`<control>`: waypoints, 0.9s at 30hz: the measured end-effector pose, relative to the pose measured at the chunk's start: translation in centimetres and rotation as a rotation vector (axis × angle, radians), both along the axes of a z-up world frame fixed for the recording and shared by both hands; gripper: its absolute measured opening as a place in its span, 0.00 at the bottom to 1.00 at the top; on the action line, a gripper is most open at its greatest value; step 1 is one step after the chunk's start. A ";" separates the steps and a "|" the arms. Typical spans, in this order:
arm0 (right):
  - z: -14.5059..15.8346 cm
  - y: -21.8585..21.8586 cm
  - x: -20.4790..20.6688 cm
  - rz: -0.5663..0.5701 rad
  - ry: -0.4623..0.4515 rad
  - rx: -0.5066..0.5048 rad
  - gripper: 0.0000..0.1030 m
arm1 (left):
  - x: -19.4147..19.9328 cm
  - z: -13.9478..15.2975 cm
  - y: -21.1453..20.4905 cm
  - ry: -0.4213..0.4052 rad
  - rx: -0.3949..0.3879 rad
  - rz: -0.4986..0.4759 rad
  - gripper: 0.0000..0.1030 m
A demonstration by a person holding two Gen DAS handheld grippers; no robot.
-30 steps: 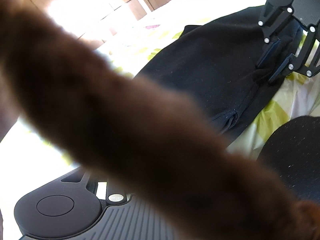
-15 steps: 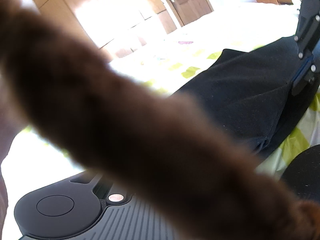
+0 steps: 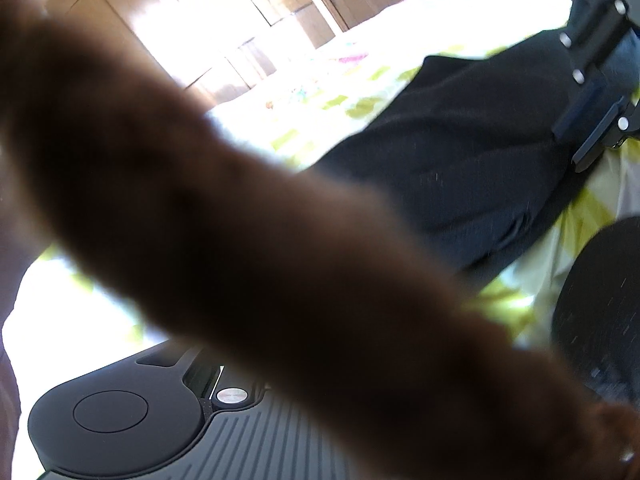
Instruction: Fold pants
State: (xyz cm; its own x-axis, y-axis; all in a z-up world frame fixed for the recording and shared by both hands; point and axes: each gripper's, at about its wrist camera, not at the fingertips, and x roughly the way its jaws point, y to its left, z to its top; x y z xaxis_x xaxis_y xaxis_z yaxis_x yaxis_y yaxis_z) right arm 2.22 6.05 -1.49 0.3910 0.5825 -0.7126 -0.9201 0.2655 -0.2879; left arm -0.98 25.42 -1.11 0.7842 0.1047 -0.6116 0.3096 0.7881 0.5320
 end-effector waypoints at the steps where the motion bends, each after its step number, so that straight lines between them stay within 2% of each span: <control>1: -0.1 0.7 0.1 0.000 -0.002 0.008 0.34 | 0.1 -0.3 -0.1 0.010 0.013 -0.010 0.21; 4: -0.5 2.8 0.5 0.003 0.003 0.032 0.36 | 0.1 -0.7 -0.1 0.019 0.040 -0.038 0.24; 7: -1.1 5.1 1.0 -0.008 -0.003 0.017 0.36 | 0.6 -0.8 0.1 0.004 0.078 -0.045 0.34; 10: -1.7 6.2 1.7 -0.027 -0.002 -0.006 0.35 | 1.1 -0.9 0.3 -0.006 0.095 -0.058 0.34; 11: -1.8 6.5 1.9 -0.030 0.016 -0.010 0.22 | 1.2 -1.0 0.3 -0.009 0.100 -0.063 0.30; 12: -1.6 6.5 1.9 -0.037 0.038 -0.010 0.20 | 1.2 -1.0 0.2 -0.019 0.111 -0.067 0.23; 14: -0.4 6.3 1.8 -0.049 0.085 0.021 0.20 | 1.2 -0.7 0.1 -0.047 0.126 -0.069 0.21; 17: 2.1 6.2 1.1 -0.051 0.090 0.101 0.20 | 1.1 0.5 0.6 -0.097 0.126 -0.048 0.13; 19: 2.0 6.8 0.7 -0.044 0.094 0.102 0.20 | 1.0 1.3 1.0 -0.123 0.115 -0.038 0.12; 20: 1.0 7.4 0.7 -0.046 0.102 0.078 0.20 | 1.0 1.4 1.2 -0.123 0.102 -0.029 0.12; 22: -1.1 8.7 0.7 -0.051 0.144 0.026 0.21 | 1.3 0.3 1.5 -0.083 0.103 -0.013 0.13; 24: -2.5 9.7 0.2 -0.036 0.120 0.008 0.21 | 1.1 -1.3 1.6 -0.027 0.106 -0.002 0.14; 27: -2.2 9.3 0.2 -0.037 0.133 0.030 0.27 | 0.3 -2.2 1.6 0.017 0.125 0.023 0.17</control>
